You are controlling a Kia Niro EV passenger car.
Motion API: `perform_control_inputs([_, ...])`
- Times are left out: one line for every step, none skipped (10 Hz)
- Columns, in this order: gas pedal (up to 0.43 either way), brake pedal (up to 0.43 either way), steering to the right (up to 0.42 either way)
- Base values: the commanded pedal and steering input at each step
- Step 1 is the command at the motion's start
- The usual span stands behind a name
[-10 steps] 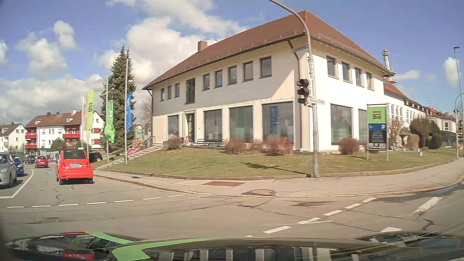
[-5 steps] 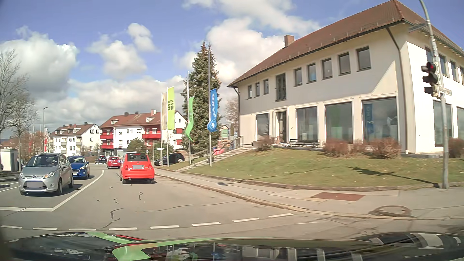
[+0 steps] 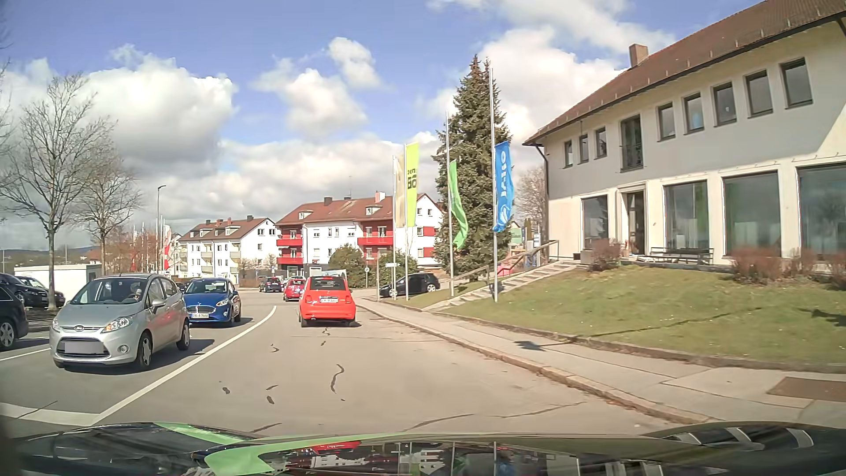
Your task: Follow the waypoints while adhering to traffic rules and regulations
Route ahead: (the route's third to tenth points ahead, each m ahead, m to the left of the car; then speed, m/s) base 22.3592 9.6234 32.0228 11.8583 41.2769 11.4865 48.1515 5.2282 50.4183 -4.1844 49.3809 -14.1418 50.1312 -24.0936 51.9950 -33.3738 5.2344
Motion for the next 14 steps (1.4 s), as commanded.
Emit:
perform_control_inputs([0.118,0.0,-0.179])
perform_control_inputs([0.118,0.0,-0.158])
perform_control_inputs([0.118,0.0,-0.137])
perform_control_inputs([0.118,0.0,-0.127])
perform_control_inputs([0.118,0.0,-0.122])
perform_control_inputs([0.118,0.0,-0.118])
perform_control_inputs([0.11,0.0,-0.11])
perform_control_inputs([0.087,0.0,-0.103])
perform_control_inputs([0.02,0.0,-0.097])
perform_control_inputs([0.0,0.0,-0.093])
perform_control_inputs([0.0,0.0,-0.088])
perform_control_inputs([0.0,0.0,-0.084])
perform_control_inputs([0.0,0.0,-0.077])
perform_control_inputs([0.0,0.0,-0.064])
